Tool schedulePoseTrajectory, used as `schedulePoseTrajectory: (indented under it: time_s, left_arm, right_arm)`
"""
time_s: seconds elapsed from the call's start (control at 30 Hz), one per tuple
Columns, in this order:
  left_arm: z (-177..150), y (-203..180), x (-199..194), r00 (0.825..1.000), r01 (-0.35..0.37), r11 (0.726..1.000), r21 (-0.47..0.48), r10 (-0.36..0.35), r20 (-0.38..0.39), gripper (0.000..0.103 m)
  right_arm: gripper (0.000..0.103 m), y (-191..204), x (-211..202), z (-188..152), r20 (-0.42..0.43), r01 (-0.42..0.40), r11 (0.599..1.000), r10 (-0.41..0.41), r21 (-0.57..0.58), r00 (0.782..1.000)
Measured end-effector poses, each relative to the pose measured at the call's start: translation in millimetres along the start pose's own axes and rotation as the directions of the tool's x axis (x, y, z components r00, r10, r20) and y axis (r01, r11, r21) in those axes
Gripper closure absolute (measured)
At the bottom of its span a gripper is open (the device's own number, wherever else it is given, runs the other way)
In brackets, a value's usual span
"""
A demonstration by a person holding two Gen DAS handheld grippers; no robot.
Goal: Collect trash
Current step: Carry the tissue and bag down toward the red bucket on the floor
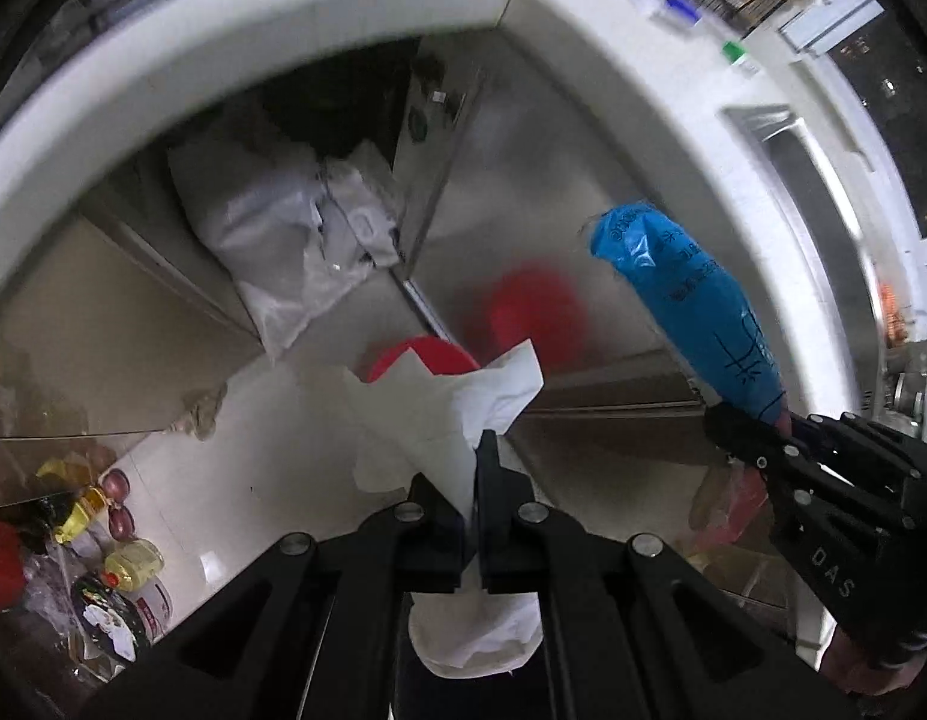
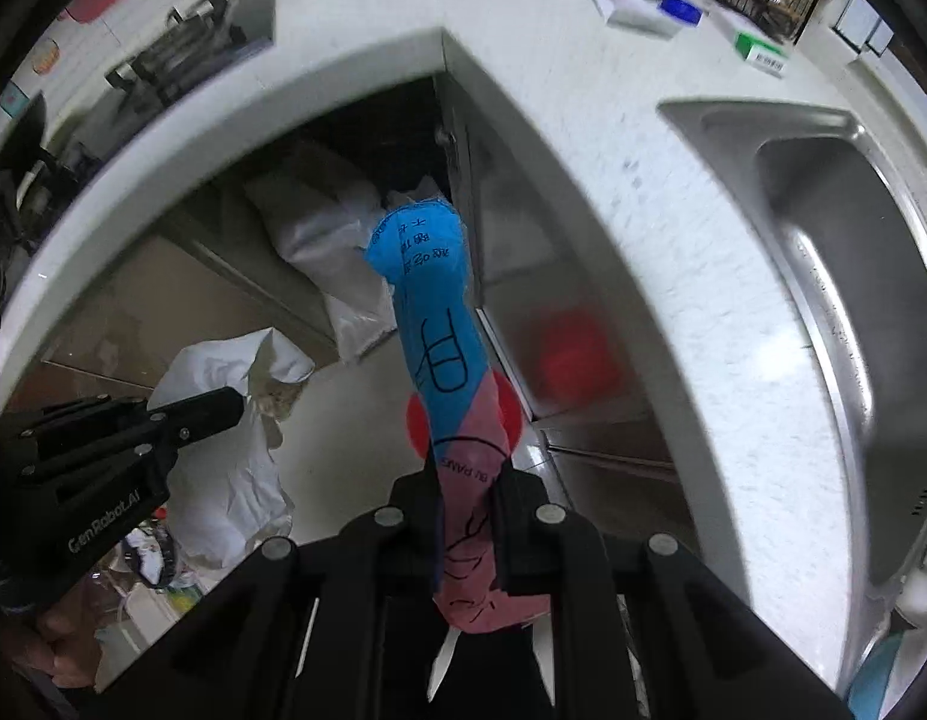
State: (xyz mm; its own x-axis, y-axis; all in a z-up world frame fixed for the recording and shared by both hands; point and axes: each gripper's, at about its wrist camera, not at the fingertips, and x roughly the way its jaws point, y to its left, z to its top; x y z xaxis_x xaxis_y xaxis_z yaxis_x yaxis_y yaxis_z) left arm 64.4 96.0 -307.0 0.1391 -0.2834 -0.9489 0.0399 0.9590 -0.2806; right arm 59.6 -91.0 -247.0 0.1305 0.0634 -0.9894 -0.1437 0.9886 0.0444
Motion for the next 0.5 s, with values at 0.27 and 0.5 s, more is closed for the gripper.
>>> schedulePoseTrajectory:
  time_s: [0.27, 0.5]
  left_arm:
    - [6, 20, 118, 0.999, -0.001, 0.999, 0.034, 0.003, -0.052, 0.101]
    - [3, 41, 258, 0.995, 0.015, 0.998, 0.056, -0.009, -0.096, 0.101]
  right_arm:
    - [0.092, -25, 126, 9, -0.059, -0.007, 1.000, 0.008, 0.023, 0.998]
    - [0.092, -57, 261, 2, -0.115, -0.013, 0.998, 0.019, 0.054, 0.993]
